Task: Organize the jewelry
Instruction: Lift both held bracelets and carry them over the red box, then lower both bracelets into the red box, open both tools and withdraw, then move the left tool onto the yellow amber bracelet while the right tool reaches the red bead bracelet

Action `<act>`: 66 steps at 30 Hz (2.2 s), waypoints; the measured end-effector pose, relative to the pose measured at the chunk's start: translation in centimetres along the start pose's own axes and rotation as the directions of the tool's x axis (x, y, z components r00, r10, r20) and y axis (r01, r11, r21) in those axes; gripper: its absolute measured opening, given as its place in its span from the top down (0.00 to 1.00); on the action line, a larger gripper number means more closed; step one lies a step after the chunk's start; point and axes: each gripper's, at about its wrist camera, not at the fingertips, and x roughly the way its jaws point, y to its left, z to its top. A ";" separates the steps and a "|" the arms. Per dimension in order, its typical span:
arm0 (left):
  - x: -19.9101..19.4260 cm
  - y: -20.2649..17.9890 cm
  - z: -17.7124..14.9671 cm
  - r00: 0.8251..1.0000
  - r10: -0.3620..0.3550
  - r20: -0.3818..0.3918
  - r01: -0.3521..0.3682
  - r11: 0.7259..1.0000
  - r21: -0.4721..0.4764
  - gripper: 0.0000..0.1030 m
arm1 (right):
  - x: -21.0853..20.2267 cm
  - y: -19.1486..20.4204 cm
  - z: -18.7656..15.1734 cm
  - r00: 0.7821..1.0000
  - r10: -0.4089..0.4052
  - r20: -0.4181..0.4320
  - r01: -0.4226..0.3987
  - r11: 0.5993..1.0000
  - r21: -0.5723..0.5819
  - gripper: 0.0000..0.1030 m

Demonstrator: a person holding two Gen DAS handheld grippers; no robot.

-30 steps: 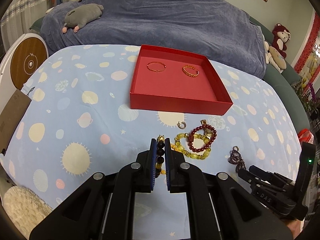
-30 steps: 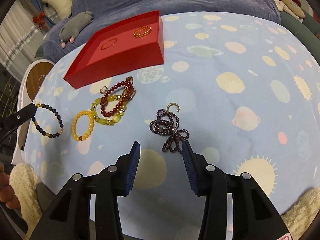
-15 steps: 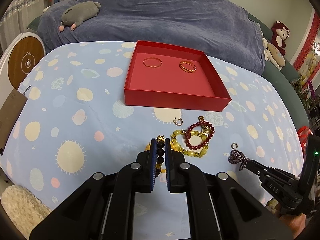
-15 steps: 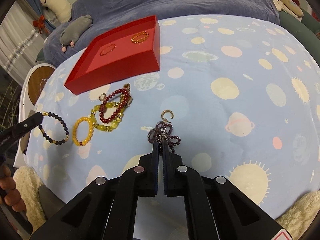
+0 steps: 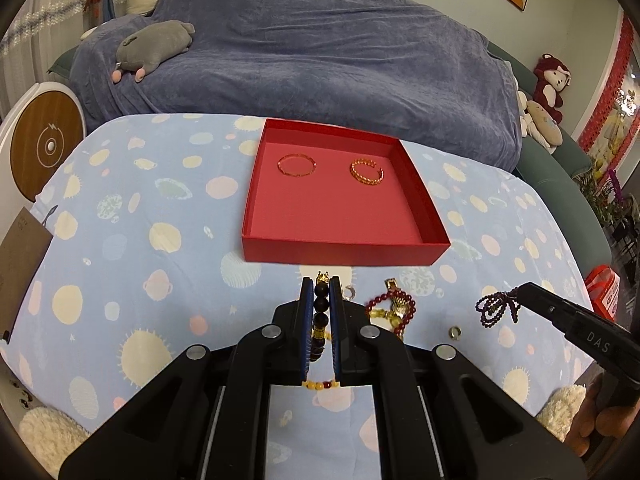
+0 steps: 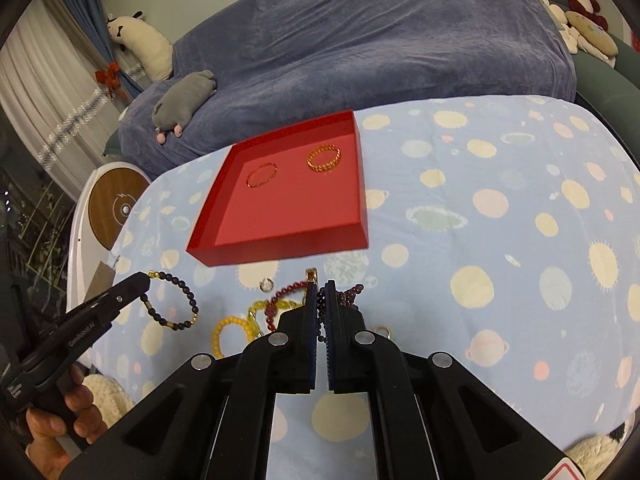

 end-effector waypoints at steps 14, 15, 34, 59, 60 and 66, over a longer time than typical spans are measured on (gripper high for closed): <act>8.0 0.0 7.9 1.000 -0.014 -0.010 0.014 1.000 0.019 0.93 | 8.1 1.8 9.0 1.000 0.013 -0.025 -0.014 0.999 -0.043 0.97; 8.8 0.2 8.1 1.000 -0.016 -0.022 0.016 1.000 0.015 0.93 | 8.8 1.7 9.1 0.999 0.009 -0.038 -0.011 0.999 -0.045 0.97; 17.2 1.8 11.3 0.996 0.019 -0.082 -0.021 0.999 -0.030 0.77 | 15.9 0.1 13.3 0.999 0.001 -0.047 -0.001 1.000 0.010 0.75; 10.5 2.3 7.4 0.999 0.032 -0.042 -0.034 0.999 -0.040 0.69 | 10.7 0.3 7.6 0.998 -0.043 -0.048 0.041 0.998 -0.038 0.75; 10.2 2.3 6.8 0.998 0.032 -0.047 -0.033 0.999 -0.037 0.69 | 10.3 0.2 7.1 0.998 -0.046 -0.049 0.044 0.998 -0.038 0.75; 8.3 2.7 2.4 0.995 0.031 -0.096 -0.034 0.999 -0.029 0.69 | 8.2 -0.5 3.4 0.996 -0.063 -0.069 0.062 0.998 -0.025 0.75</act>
